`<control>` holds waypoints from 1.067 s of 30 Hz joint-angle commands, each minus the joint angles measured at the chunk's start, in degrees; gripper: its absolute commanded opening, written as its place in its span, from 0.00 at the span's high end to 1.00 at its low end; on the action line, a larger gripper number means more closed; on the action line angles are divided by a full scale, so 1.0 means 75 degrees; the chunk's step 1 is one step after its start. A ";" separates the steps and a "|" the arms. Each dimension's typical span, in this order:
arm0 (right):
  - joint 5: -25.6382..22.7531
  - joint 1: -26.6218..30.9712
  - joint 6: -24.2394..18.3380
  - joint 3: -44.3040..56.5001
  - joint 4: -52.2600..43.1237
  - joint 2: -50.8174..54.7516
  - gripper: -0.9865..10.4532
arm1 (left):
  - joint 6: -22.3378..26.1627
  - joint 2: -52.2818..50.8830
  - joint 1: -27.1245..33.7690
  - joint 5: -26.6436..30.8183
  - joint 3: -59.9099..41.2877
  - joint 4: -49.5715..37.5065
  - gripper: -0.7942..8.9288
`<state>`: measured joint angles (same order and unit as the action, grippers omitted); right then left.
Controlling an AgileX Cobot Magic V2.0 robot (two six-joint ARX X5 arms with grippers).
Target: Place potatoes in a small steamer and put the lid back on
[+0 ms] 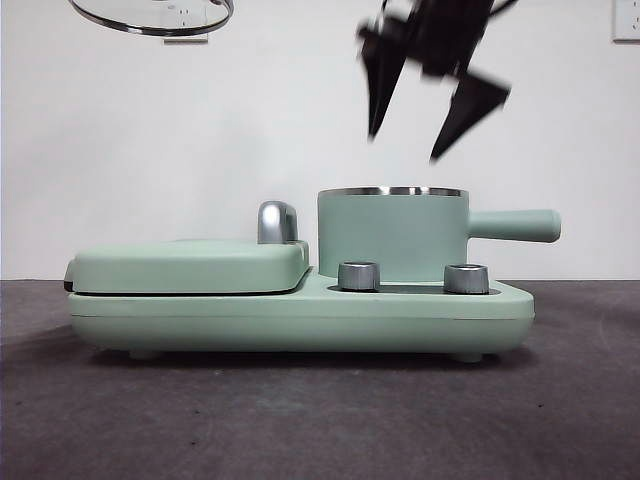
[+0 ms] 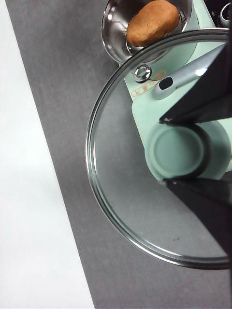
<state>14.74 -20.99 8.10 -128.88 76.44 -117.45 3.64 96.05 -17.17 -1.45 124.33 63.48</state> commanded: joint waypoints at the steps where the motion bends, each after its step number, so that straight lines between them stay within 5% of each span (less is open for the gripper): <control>1: -0.0192 -0.0017 -0.0376 -0.0259 0.0329 0.0350 0.55 | -0.0067 0.0137 -0.0117 -0.0067 0.0254 -0.0201 0.91; 8: -0.0825 0.0032 -0.0527 0.0388 0.0606 0.1760 0.55 | -0.0131 0.0420 -0.0373 -0.0070 0.0254 -0.0236 0.91; 23: -0.0825 -0.0198 -0.0627 0.5190 -0.0233 0.6682 0.55 | -0.0181 0.1562 -0.1795 -0.0070 0.0254 -0.1029 0.91; 32: -0.0825 -0.0297 0.0055 0.7749 -0.1137 0.9451 0.55 | -0.0163 0.2413 -0.2401 -0.0070 0.0254 -0.2049 0.91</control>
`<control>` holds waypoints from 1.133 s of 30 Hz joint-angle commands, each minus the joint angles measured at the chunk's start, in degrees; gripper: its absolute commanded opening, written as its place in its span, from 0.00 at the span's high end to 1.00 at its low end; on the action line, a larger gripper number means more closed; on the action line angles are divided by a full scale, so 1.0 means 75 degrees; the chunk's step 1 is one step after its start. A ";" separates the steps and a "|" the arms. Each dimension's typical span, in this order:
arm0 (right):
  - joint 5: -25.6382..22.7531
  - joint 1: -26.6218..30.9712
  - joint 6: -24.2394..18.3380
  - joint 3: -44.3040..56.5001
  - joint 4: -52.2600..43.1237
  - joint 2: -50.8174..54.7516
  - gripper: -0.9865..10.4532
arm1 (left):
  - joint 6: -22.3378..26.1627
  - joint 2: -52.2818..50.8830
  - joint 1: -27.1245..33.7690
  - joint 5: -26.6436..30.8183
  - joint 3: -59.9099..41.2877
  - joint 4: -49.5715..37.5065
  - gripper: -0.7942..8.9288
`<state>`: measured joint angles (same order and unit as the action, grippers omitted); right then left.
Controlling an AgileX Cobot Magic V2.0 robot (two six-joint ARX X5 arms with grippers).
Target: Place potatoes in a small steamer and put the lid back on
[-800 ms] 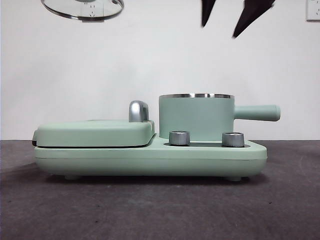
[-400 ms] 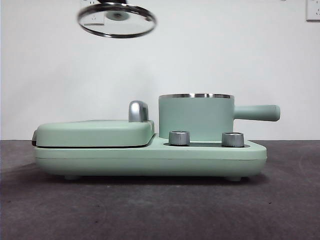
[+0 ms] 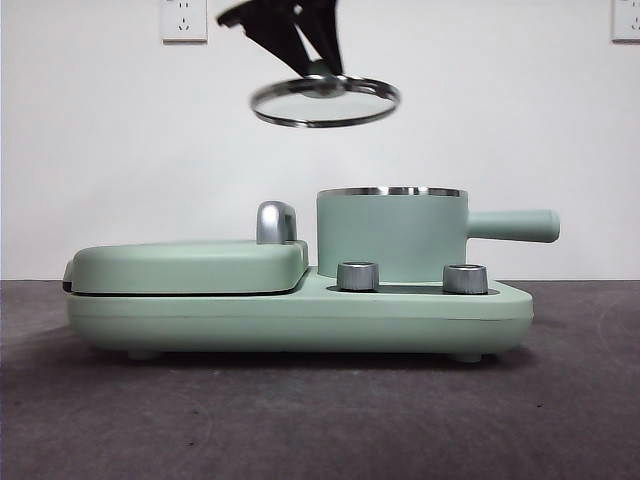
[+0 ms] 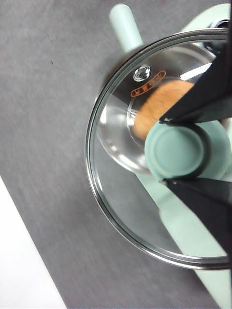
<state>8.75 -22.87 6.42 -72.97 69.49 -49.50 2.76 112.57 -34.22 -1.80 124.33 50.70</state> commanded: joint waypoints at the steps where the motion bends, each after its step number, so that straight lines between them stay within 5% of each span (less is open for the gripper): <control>1: -0.0017 -0.0047 0.0338 0.0519 -0.0274 0.0656 0.55 | -0.0044 0.0303 -0.0187 -0.0023 0.0254 -0.0425 0.91; 10: 0.0032 -0.0047 0.0551 0.1480 -0.0516 0.2040 0.55 | 0.0181 0.1224 -0.0507 -0.0023 0.0254 -0.0988 0.91; 34: 0.0035 -0.0047 0.0790 0.1486 -0.0510 0.2078 0.55 | 0.0411 0.1600 -0.0734 0.0017 0.0254 -0.1142 0.91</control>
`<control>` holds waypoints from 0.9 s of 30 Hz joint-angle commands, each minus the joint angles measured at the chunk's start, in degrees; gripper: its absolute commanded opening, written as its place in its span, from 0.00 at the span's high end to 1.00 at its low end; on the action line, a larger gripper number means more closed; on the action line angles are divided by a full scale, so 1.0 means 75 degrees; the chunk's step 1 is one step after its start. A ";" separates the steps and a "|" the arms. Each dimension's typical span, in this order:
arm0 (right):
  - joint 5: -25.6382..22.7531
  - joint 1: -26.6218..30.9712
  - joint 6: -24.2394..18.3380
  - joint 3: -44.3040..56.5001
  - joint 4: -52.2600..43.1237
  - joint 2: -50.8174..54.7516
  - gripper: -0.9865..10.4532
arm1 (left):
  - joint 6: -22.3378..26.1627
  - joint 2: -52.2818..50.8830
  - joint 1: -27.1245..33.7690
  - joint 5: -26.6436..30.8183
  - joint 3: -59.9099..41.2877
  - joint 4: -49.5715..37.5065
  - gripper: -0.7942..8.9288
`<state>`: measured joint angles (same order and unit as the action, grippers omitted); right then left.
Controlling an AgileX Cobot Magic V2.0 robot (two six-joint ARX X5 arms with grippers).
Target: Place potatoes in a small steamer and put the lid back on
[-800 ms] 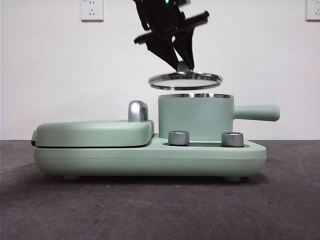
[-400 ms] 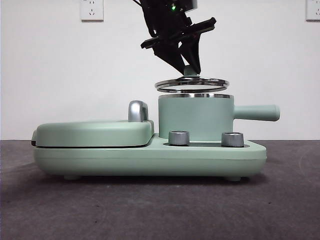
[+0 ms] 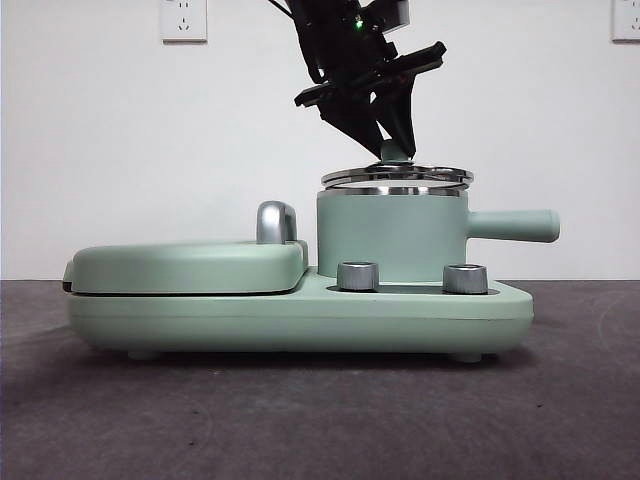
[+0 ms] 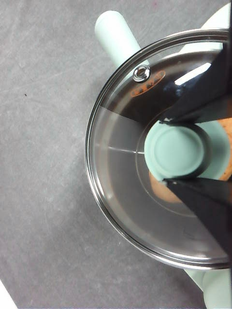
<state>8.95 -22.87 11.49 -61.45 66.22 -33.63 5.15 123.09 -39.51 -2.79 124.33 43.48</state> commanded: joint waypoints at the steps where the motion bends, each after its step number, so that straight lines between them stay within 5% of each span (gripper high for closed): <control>1: 0.0009 -0.0047 0.0134 -0.0050 -0.0073 -0.0038 0.55 | 0.0114 0.0201 -0.0029 0.0172 0.0254 -0.0184 0.91; 27: 0.0000 -0.0047 0.0157 -0.0050 -0.0061 -0.0038 0.55 | 0.0108 0.0495 -0.0035 0.0262 0.0254 -0.0099 0.91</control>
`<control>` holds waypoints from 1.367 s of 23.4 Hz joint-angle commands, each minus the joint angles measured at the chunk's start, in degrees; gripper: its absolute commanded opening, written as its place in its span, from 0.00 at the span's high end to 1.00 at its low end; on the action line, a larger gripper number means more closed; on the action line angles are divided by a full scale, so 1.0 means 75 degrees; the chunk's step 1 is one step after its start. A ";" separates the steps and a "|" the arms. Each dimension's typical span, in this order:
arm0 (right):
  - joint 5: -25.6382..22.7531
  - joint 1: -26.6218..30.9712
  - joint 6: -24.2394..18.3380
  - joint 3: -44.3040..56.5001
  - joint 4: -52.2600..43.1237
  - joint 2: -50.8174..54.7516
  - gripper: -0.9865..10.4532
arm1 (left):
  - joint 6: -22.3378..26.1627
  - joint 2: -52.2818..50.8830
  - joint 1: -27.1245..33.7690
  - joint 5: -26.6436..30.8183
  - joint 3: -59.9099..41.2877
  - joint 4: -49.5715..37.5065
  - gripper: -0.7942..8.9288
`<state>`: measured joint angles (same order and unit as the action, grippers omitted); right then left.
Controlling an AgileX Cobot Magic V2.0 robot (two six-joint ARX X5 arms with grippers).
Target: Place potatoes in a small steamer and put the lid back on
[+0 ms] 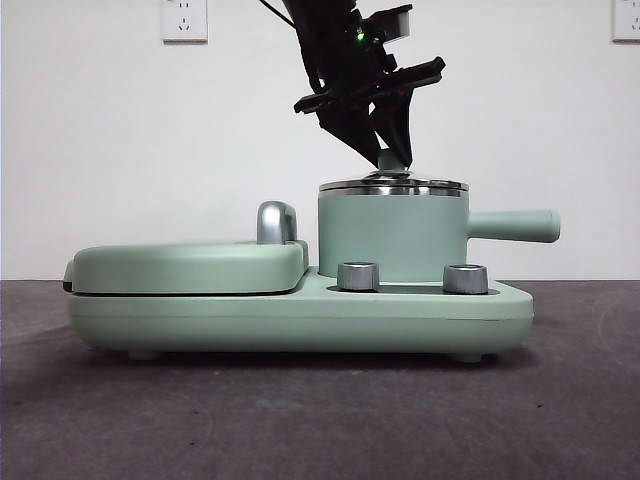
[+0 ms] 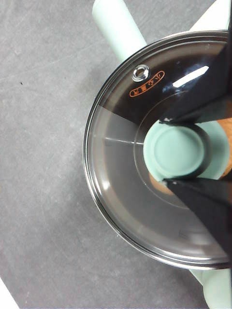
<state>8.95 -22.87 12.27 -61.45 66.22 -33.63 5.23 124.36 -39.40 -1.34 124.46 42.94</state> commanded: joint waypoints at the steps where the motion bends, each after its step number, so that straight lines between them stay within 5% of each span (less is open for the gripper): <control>1: 0.0000 -0.0047 0.0055 -0.0050 -0.0061 -0.0038 0.55 | 0.0093 0.0326 -0.0050 0.0093 0.0236 -0.0012 0.91; 18: 0.0000 -0.0047 0.0052 -0.0050 -0.0079 -0.0038 0.55 | -0.0079 0.0323 -0.0064 0.0522 0.0300 0.0149 0.91; 26: 0.0003 -0.0047 0.0050 -0.0050 -0.0076 -0.0038 0.55 | -0.0699 0.0198 -0.0055 0.0522 0.0510 0.0102 0.49; 32: 0.0000 -0.0047 0.0044 -0.0050 -0.0079 -0.0038 0.55 | -0.0883 -0.0632 -0.0035 0.0393 0.0629 0.1093 0.47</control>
<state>8.95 -22.87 12.27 -61.45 66.19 -33.63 -0.89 120.25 -39.40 1.78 127.15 51.42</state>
